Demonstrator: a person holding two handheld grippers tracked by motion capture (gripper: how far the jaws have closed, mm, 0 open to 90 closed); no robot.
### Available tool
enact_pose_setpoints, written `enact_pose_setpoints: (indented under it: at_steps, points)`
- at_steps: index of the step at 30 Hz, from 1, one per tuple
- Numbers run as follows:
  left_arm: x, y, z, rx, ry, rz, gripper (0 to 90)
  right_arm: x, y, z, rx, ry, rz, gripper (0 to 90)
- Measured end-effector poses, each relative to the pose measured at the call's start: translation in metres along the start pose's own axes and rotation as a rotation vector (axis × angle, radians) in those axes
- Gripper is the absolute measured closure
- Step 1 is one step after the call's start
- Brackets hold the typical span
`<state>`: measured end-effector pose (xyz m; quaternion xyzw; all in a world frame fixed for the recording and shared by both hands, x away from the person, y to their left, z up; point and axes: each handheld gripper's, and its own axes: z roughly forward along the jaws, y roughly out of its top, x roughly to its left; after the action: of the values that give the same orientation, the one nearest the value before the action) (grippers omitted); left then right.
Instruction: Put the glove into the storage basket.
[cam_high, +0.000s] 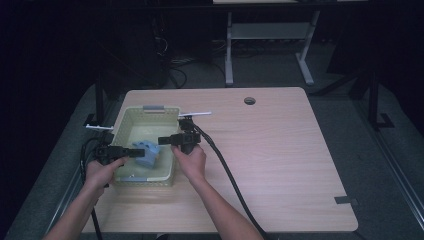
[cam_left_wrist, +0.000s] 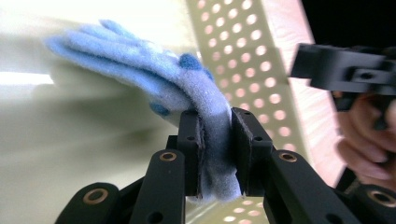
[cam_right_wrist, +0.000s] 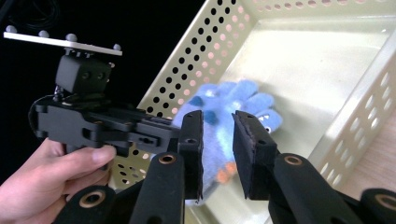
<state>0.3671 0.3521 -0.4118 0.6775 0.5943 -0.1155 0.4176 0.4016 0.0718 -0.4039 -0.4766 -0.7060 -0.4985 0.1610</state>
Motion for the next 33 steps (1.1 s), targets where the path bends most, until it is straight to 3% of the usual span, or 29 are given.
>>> enact_pose_setpoints:
  at_steps: [2,3,4,7,11,17,21,27,33]
  points:
    - [-0.003,0.002,0.001,0.021,0.045,0.025,74.0,0.001,0.0,-0.002,0.001,0.005,-0.004,72.4]
    - [-0.005,0.003,0.002,0.032,0.064,0.016,73.9,0.001,0.0,-0.002,-0.002,0.008,-0.008,72.4]
    - [-0.004,0.005,0.003,0.045,0.078,0.035,73.9,0.001,0.0,-0.003,-0.003,0.011,-0.006,72.4]
    - [-0.006,0.005,0.007,0.076,0.106,0.041,73.8,0.001,-0.001,-0.006,-0.013,0.019,-0.014,72.1]
    - [-0.011,0.006,0.015,0.119,0.184,0.068,73.2,0.001,-0.002,-0.011,-0.02,0.028,-0.011,71.6]
    - [-0.012,0.009,0.022,0.183,0.263,0.085,70.8,0.004,-0.002,-0.019,-0.033,0.04,-0.028,70.8]
    - [-0.013,0.01,0.024,0.196,0.306,0.084,68.7,0.004,-0.001,-0.026,-0.049,0.049,-0.026,70.8]
    - [-0.011,0.011,0.024,0.21,0.335,0.07,62.3,0.005,-0.002,-0.035,-0.059,0.068,-0.038,70.2]
    - [-0.011,0.016,0.015,0.163,0.353,0.068,58.9,0.0,-0.004,-0.041,-0.061,0.078,-0.025,68.6]
